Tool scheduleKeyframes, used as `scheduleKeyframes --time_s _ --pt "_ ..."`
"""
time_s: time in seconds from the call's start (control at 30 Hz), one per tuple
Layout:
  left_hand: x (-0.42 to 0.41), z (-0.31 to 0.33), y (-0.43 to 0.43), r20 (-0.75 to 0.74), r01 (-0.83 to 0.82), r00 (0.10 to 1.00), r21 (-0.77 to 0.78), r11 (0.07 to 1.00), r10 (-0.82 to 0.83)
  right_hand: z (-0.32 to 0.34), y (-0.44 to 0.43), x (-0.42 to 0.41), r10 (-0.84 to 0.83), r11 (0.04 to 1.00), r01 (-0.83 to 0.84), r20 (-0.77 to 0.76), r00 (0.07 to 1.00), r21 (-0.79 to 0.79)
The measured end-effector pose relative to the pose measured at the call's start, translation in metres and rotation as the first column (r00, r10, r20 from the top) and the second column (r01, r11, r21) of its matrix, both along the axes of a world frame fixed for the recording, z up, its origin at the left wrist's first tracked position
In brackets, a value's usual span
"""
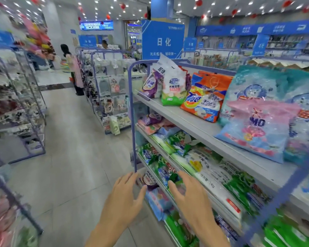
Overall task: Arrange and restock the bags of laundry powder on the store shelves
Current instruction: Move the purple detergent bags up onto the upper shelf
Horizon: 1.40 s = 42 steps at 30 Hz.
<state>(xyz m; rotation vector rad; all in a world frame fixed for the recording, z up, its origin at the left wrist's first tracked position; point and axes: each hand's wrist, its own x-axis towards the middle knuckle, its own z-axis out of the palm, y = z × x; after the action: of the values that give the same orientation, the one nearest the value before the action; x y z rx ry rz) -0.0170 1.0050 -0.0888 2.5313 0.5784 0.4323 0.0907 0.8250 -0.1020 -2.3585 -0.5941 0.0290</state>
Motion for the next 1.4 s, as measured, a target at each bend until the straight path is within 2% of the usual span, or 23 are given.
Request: scheduleKeyframes --time_s 0.3,0.43,0.63,0.87,1.1,1.27,1.4 --pt "0.103 0.004 0.128 0.003 -0.058 0.998 -0.015 0.998 0.058 0.014 0.127 0.106 0.030 1.000 -0.030 0.023 0.999 -0.002" --pt "0.150 -0.003 0.187 0.013 -0.048 0.999 -0.043 0.998 0.048 0.015 0.179 0.151 -0.008 1.000 0.008 0.046 0.999 -0.009" --pt "0.224 0.000 0.286 0.022 0.014 1.000 -0.082 0.997 -0.013 0.025 0.267 0.213 -0.105 0.994 0.106 0.042 0.994 -0.018" --pt "0.321 0.009 0.386 0.055 0.175 0.984 -0.075 0.982 -0.171 0.041 0.350 0.279 -0.257 0.966 0.256 0.049 0.965 0.025" --pt "0.438 0.032 0.433 0.148 0.351 0.929 -0.056 0.935 -0.340 0.057 0.395 0.353 -0.387 0.922 0.384 0.106 0.916 0.048" --pt "0.528 0.045 0.451 0.186 0.408 0.901 -0.050 0.912 -0.393 0.060 0.419 0.417 -0.457 0.889 0.447 0.140 0.878 0.098" --pt "0.586 0.056 0.452 0.240 0.461 0.870 -0.088 0.883 -0.431 0.058 0.436 0.462 -0.491 0.863 0.474 0.064 0.869 0.175"
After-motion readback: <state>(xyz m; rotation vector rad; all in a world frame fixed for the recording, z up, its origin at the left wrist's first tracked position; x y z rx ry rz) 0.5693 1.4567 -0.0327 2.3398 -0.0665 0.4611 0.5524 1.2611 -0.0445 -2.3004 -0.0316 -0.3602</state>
